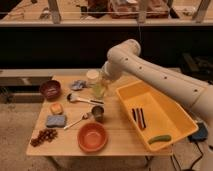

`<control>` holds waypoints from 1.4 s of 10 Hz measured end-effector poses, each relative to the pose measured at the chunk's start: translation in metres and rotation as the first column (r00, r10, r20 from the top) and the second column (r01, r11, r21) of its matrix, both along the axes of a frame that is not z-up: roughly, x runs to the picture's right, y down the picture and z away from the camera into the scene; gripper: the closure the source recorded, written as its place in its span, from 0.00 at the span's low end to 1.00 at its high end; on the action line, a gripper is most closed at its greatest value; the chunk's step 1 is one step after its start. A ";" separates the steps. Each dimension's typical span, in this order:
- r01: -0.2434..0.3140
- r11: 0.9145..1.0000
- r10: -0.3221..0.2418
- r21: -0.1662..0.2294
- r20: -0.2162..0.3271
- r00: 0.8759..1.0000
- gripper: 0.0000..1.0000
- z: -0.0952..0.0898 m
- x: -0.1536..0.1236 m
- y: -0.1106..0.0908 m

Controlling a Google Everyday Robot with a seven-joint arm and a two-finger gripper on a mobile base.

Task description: Place banana in plastic cup

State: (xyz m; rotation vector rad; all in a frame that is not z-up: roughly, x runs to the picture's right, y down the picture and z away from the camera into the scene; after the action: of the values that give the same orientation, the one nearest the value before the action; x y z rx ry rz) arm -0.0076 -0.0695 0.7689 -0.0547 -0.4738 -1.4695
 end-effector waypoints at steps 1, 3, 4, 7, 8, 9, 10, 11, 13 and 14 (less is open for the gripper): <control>0.001 1.000 -0.001 -0.006 -0.007 1.000 0.75 0.014 -0.012 -0.013; 0.006 1.000 -0.007 -0.021 -0.028 1.000 0.75 0.043 -0.047 -0.043; 0.004 0.999 -0.005 -0.034 -0.032 0.999 0.75 0.052 -0.060 -0.049; -0.012 0.994 0.008 -0.106 -0.037 0.999 0.75 0.083 -0.068 -0.033; -0.018 0.992 0.014 -0.125 -0.039 0.999 0.75 0.090 -0.062 -0.023; -0.029 0.988 0.024 -0.150 -0.038 0.999 0.75 0.098 -0.047 -0.009; -0.035 0.985 0.030 -0.168 -0.033 0.999 0.72 0.104 -0.031 0.002; -0.041 0.983 0.038 -0.181 -0.024 0.999 0.65 0.107 -0.020 0.008; -0.043 0.977 0.045 -0.210 0.005 0.999 0.54 0.112 -0.004 0.020; -0.037 0.976 0.042 -0.216 0.018 0.999 0.54 0.112 -0.003 0.024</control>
State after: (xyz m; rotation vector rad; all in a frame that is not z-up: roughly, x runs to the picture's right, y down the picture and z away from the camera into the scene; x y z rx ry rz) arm -0.0103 -0.0459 0.8814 -0.2003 -0.6483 -1.3765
